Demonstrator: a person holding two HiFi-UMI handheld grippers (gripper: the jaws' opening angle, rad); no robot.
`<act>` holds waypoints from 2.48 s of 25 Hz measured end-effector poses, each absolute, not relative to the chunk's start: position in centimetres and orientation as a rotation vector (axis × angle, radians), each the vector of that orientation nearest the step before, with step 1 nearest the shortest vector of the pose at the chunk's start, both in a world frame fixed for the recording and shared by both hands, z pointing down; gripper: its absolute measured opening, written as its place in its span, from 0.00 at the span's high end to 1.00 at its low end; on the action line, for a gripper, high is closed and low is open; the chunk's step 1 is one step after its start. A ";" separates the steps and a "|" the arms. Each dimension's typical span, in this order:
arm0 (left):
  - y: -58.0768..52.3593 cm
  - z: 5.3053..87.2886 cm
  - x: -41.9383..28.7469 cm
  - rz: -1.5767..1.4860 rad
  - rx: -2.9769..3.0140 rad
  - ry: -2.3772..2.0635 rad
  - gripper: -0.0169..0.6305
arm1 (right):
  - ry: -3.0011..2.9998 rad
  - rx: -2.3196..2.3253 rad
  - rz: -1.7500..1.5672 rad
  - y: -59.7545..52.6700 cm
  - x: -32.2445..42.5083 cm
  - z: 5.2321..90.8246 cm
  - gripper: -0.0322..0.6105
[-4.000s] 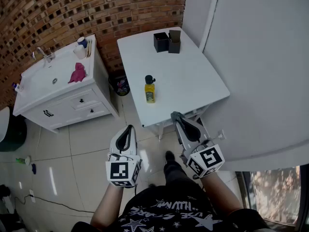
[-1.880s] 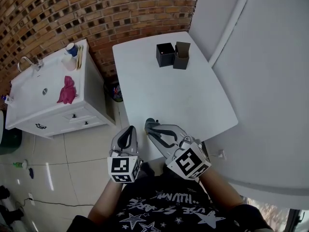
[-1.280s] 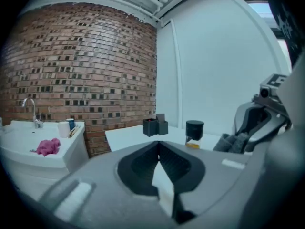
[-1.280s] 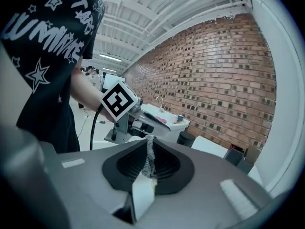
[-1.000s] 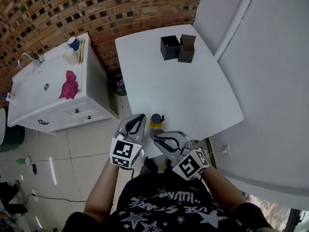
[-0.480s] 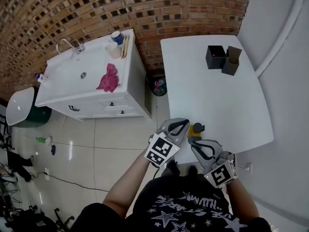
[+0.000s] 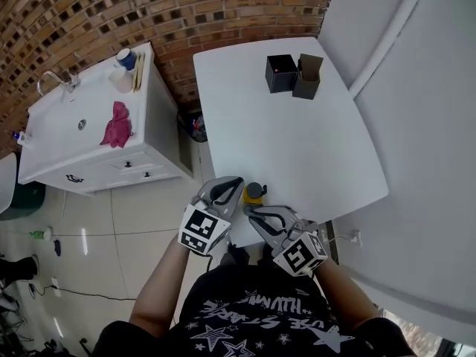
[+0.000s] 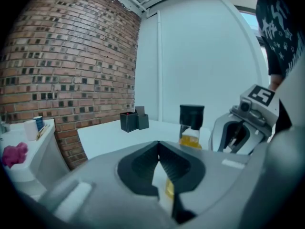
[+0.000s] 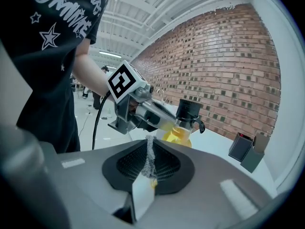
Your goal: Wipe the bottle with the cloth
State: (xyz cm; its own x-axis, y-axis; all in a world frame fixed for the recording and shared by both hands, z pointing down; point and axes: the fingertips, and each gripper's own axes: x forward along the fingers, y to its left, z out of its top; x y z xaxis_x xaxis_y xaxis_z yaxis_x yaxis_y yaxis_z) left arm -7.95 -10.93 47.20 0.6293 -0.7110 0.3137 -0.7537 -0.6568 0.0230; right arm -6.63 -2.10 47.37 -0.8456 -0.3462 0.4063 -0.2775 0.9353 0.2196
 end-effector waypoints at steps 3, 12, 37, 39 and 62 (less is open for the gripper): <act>-10.8 47.4 -8.0 0.413 2.684 -1.217 0.97 | -2.626 0.434 -0.207 -2.1 -6.6 48.3 0.89; -10.3 47.4 -8.7 0.427 2.637 -1.268 0.97 | -2.577 0.390 -0.135 -2.4 -6.3 51.9 0.89; -7.6 47.7 -9.4 0.386 2.541 -1.330 0.97 | -2.586 0.722 0.270 -2.7 -1.6 53.5 0.89; -7.3 47.7 -9.8 0.364 2.538 -1.361 0.97 | -2.586 0.906 0.333 -3.9 0.2 51.8 0.89; -6.3 49.8 -8.1 0.468 2.608 -1.330 0.79 | -2.608 1.466 1.208 -7.4 0.0 47.1 0.89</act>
